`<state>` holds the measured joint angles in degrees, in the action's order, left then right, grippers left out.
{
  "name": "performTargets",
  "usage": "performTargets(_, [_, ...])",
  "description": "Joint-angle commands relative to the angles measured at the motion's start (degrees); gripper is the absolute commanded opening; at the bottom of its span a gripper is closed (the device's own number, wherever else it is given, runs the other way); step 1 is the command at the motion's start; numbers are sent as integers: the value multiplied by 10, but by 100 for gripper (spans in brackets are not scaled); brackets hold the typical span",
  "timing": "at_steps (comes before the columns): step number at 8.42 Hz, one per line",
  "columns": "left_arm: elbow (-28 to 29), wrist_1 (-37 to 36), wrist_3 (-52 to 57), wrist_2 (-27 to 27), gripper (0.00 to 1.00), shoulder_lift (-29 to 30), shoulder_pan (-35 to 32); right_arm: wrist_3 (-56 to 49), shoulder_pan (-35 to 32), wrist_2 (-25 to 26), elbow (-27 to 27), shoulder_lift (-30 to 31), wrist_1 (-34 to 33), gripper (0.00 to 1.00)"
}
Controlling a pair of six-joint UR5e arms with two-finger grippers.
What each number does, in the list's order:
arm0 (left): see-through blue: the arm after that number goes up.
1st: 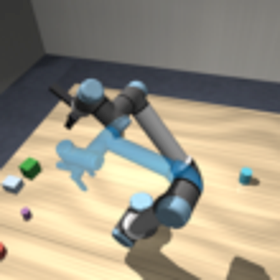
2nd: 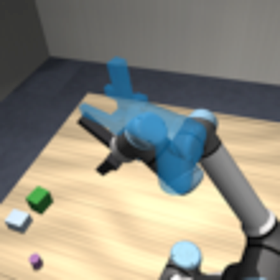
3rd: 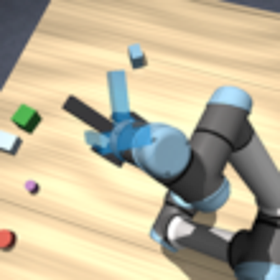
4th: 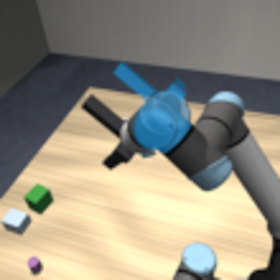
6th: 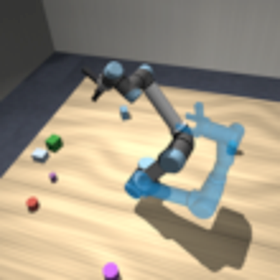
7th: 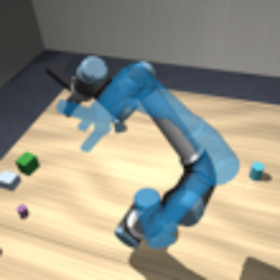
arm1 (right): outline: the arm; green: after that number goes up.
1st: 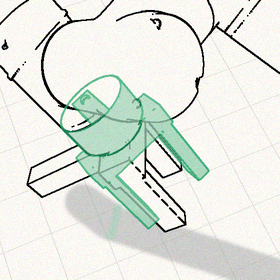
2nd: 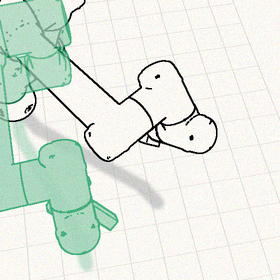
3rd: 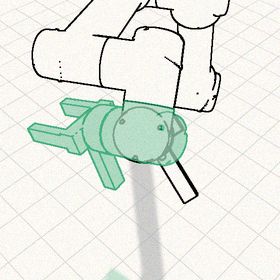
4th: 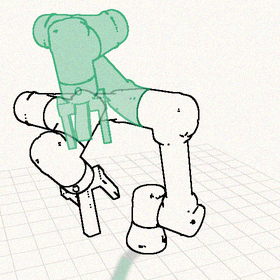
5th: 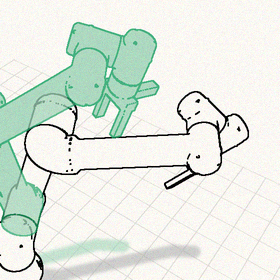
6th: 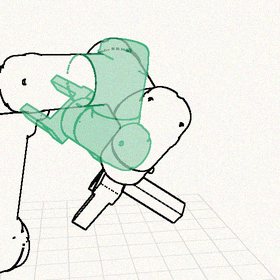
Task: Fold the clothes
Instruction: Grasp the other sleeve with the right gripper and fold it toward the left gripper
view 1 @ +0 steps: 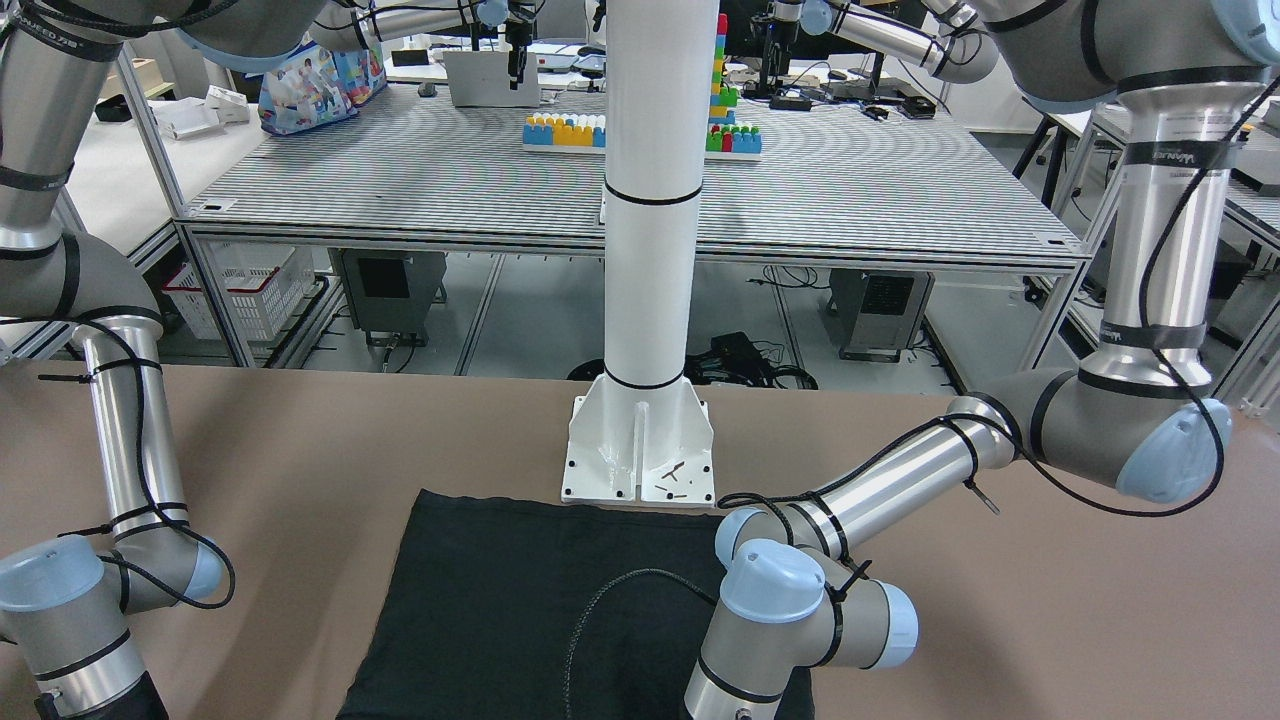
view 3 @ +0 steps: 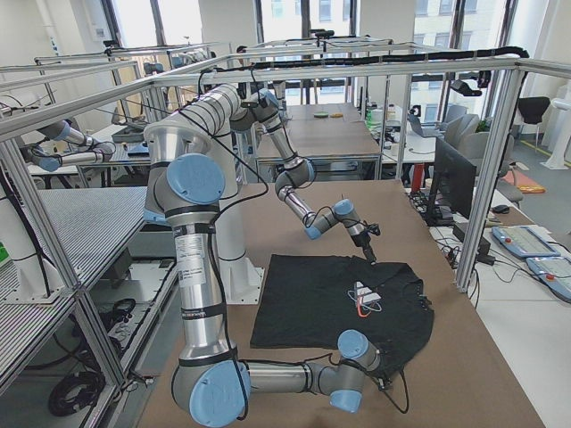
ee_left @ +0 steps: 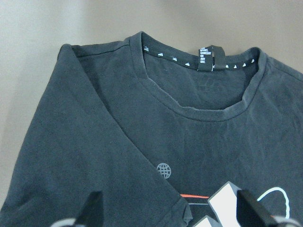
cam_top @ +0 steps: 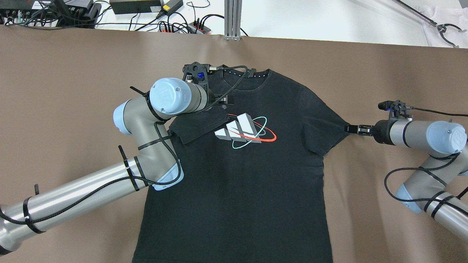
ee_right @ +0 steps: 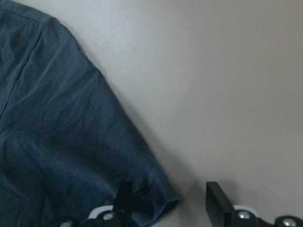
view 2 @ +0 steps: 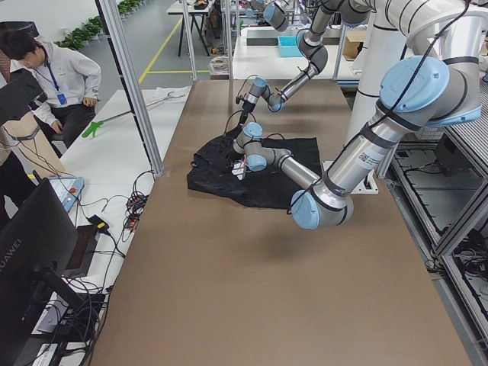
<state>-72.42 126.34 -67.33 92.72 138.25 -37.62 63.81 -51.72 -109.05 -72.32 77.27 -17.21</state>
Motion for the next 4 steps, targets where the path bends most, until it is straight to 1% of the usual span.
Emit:
performTargets(1, [0,4,0,0,100,-3,0,1,0,2,-12,-2,-4,0])
performTargets(3, [-1,4,0,3,100,-1,0,2,-1,1,-17,-1,-5,0])
performTargets(4, [-10,2,3,6,100,-1,-1,7,-1,0,-33,-2,-18,0])
